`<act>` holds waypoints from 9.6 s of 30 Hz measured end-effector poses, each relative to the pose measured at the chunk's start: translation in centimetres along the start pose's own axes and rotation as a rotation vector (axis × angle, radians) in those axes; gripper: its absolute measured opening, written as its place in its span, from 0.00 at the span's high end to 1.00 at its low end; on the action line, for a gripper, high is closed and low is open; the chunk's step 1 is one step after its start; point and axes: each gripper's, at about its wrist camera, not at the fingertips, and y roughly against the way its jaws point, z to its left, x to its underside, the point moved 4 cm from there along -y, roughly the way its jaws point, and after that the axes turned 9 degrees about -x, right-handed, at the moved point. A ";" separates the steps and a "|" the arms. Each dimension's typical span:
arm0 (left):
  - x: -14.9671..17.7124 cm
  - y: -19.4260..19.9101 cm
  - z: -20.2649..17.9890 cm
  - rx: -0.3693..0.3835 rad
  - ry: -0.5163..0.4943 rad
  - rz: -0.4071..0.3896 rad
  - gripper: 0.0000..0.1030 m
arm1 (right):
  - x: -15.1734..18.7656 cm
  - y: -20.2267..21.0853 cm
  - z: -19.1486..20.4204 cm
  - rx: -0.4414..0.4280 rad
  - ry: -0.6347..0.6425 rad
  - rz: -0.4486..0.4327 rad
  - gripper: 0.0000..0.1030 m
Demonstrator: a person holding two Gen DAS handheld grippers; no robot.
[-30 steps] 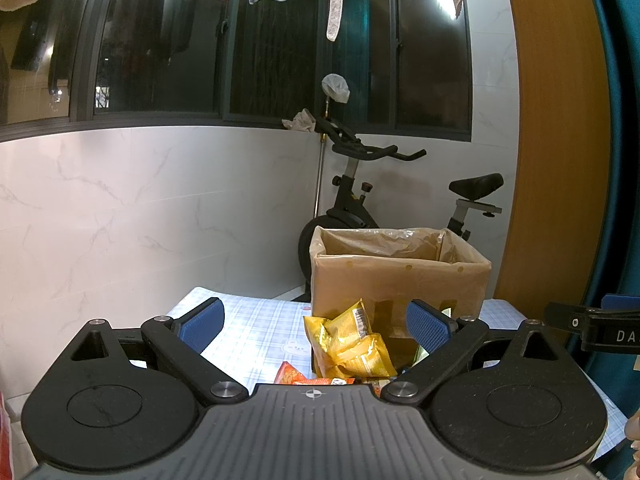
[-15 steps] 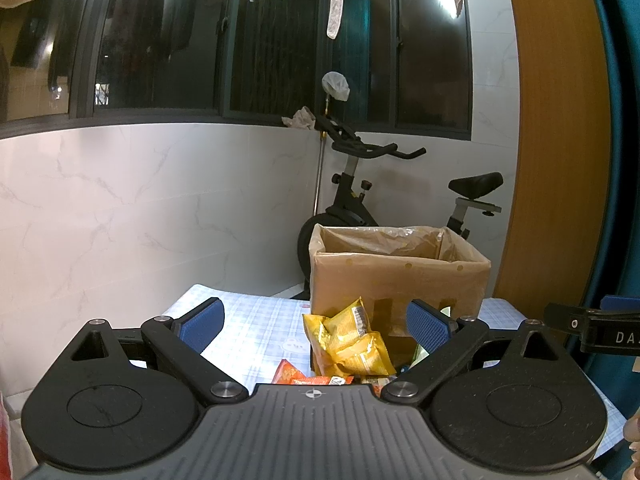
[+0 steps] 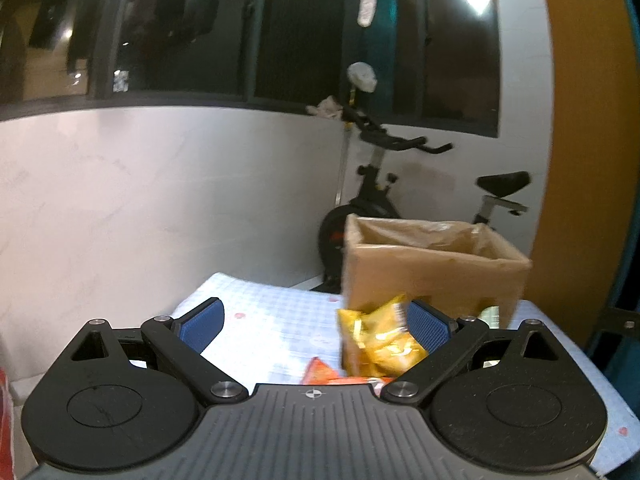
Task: Organize snacks
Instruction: 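Reach both tools down toward the snack pile beside the box, then grasp the orange chip bag with left tool while right tool grasps gold packet, then lift both packets over the box and open both tools to drop them, then grasp the yellow packet with left tool while right tool grasps green triangle-chip bag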
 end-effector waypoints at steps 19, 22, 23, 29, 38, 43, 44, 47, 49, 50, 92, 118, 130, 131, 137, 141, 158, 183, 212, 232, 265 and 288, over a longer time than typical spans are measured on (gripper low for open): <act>6.4 -9.7 -5.3 0.189 -0.095 0.101 0.04 | 4.1 -6.9 -5.6 0.062 -0.091 0.115 0.00; 8.6 -11.1 -6.5 0.176 -0.202 0.149 0.04 | 4.6 -7.6 -6.2 0.072 -0.107 0.136 0.00; 9.0 -11.6 -6.6 0.172 -0.216 0.164 0.04 | 4.8 -7.9 -6.4 0.074 -0.112 0.141 0.00; 9.6 -13.5 -6.3 0.136 -0.239 0.212 0.04 | 6.0 -9.2 -7.3 0.082 -0.136 0.188 0.00; 10.4 -17.9 -7.2 0.069 -0.269 0.227 0.04 | 7.7 -10.5 -8.7 0.106 -0.169 0.231 0.01; 10.3 -18.8 -7.0 0.057 -0.248 0.242 0.09 | 8.6 -10.4 -9.6 0.129 -0.168 0.257 0.01; 10.3 -19.0 -6.9 0.062 -0.236 0.239 0.20 | 8.9 -10.4 -9.7 0.134 -0.171 0.266 0.01; 10.2 -18.1 -5.9 0.069 -0.213 0.233 0.37 | 10.0 -10.3 -9.9 0.131 -0.182 0.299 0.02; 9.9 -17.9 -5.4 0.076 -0.182 0.225 0.41 | 10.9 -10.4 -9.8 0.121 -0.188 0.326 0.03; 9.8 -17.8 -4.9 0.082 -0.161 0.227 0.42 | 11.4 -10.5 -9.7 0.113 -0.193 0.343 0.04; 11.2 -13.1 -1.8 0.111 0.018 0.154 0.44 | 14.6 -11.9 -5.7 0.070 -0.142 0.566 0.19; 11.3 -12.9 -2.1 0.128 0.014 0.159 0.44 | 15.8 -17.5 -3.6 0.106 0.033 0.465 0.41; 11.4 -12.8 -2.3 0.142 0.006 0.166 0.44 | 15.9 -15.1 -6.2 0.130 0.007 0.485 0.40; 11.4 -12.8 -2.4 0.143 0.003 0.167 0.44 | 15.9 -15.2 -6.2 0.121 0.003 0.483 0.40; 11.5 -12.6 -2.3 0.140 -0.001 0.167 0.44 | 16.0 -15.7 -5.1 0.088 0.061 0.476 0.38; 11.4 -12.7 -2.2 0.139 0.001 0.170 0.44 | 15.9 -16.3 -5.3 0.077 0.063 0.466 0.38; 10.9 -11.6 -2.6 0.161 -0.009 0.151 0.44 | 16.1 -14.3 -4.9 -0.014 0.022 0.450 0.59; 7.2 -6.6 -2.5 0.190 -0.021 0.008 0.44 | 10.9 -8.5 -2.9 -0.074 0.042 0.238 0.59; -8.2 -13.1 -8.5 0.376 0.018 -0.116 0.44 | -7.3 -16.0 -3.4 -0.187 0.151 -0.035 0.59; -12.2 -25.7 -15.9 0.444 -0.051 0.022 0.46 | -8.2 -28.1 -8.1 -0.171 -0.061 0.083 0.53; 5.1 -16.2 -1.2 0.294 -0.059 0.255 0.40 | 0.7 -15.7 -6.6 -0.069 -0.002 0.044 0.39; 14.3 -16.9 -4.5 0.346 -0.373 0.426 0.61 | 7.5 -14.5 -10.5 0.047 -0.090 0.207 0.30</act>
